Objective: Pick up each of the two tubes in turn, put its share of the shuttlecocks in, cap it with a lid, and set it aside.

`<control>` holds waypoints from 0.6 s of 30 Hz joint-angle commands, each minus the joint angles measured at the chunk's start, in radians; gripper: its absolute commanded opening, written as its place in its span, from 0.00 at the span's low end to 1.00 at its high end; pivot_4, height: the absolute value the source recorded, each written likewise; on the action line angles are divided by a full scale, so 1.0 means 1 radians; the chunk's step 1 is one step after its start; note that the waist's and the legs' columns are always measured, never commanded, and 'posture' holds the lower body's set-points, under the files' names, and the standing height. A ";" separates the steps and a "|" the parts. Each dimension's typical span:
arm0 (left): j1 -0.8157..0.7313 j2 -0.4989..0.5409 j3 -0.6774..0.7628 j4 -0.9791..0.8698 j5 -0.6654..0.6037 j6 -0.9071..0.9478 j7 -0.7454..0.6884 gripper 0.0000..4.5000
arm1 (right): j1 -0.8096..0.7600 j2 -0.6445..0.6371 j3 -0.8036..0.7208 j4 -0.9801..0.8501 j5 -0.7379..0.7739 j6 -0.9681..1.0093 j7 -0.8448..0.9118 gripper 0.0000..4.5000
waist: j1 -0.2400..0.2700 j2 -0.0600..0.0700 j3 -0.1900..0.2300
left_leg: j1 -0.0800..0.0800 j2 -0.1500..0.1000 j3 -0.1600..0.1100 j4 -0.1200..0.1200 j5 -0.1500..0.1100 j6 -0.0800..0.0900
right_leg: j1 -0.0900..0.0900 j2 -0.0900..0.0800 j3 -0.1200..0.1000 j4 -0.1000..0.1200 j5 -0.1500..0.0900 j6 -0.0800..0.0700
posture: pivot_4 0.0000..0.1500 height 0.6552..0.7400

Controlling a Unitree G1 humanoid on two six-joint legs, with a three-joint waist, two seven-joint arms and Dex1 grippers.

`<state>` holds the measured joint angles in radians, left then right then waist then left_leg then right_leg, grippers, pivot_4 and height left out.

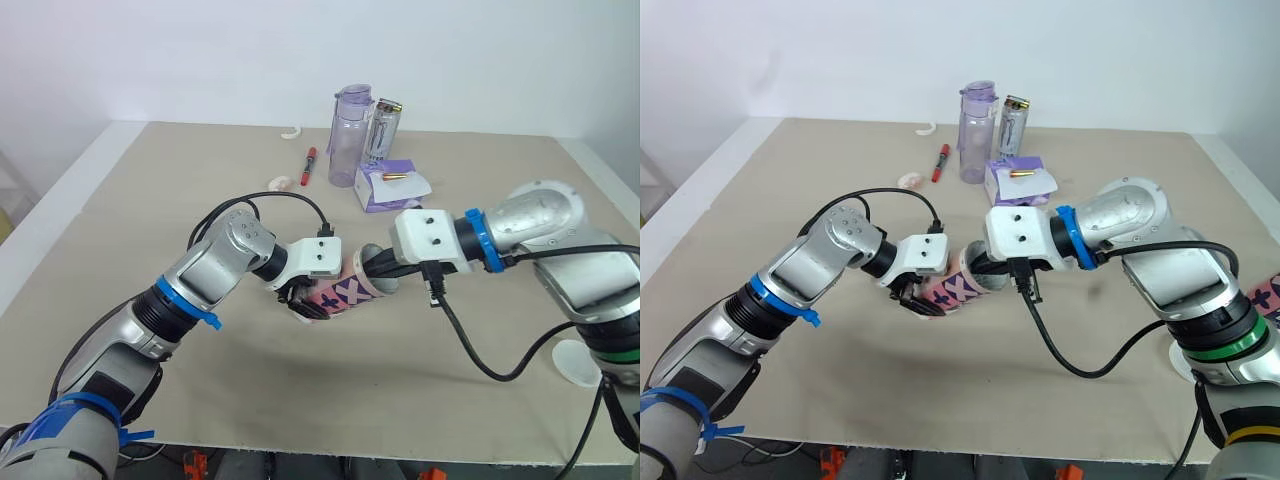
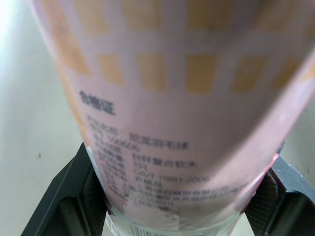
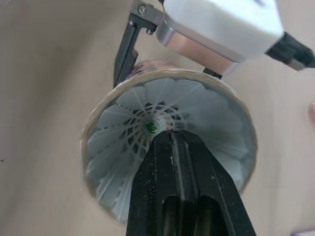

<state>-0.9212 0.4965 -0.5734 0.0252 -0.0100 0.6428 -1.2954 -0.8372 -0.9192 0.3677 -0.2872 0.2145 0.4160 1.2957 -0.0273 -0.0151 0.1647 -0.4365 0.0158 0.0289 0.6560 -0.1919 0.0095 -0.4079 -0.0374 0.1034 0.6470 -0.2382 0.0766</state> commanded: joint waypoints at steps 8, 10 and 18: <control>0.025 -0.009 -0.021 0.022 0.043 0.035 0.053 0.73 | -0.069 0.107 0.121 0.061 -0.172 -0.038 0.036 0.01 | 0.005 0.000 0.000 | 0.000 -0.001 -0.001 0.000 0.000 0.000 | 0.000 0.000 -0.002 0.000 0.000 0.000 | 1.00 1.00; 0.029 -0.007 -0.021 0.018 0.042 0.040 0.056 0.73 | -0.071 0.127 0.138 0.084 -0.199 -0.057 0.045 0.01 | 0.005 -0.001 0.000 | 0.000 -0.001 -0.001 0.001 0.000 0.000 | 0.001 0.000 -0.002 0.000 0.000 0.000 | 1.00 1.00; 0.041 0.001 -0.017 0.003 0.039 0.052 0.062 0.73 | -0.085 0.169 0.113 0.122 -0.217 -0.083 0.074 0.01 | 0.002 -0.003 -0.002 | 0.008 0.005 -0.001 0.001 0.000 0.000 | 0.002 0.003 -0.004 0.001 0.004 -0.005 | 1.00 1.00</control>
<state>-0.9020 0.4947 -0.5605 0.0165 -0.0031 0.6841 -1.2638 -0.9079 -0.7575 0.4985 -0.1583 -0.0085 0.3375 1.3570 -0.0255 -0.0181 0.1627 -0.4277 0.0212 0.0278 0.6565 -0.1917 0.0098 -0.4062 -0.0344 0.0992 0.6476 -0.2338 0.0702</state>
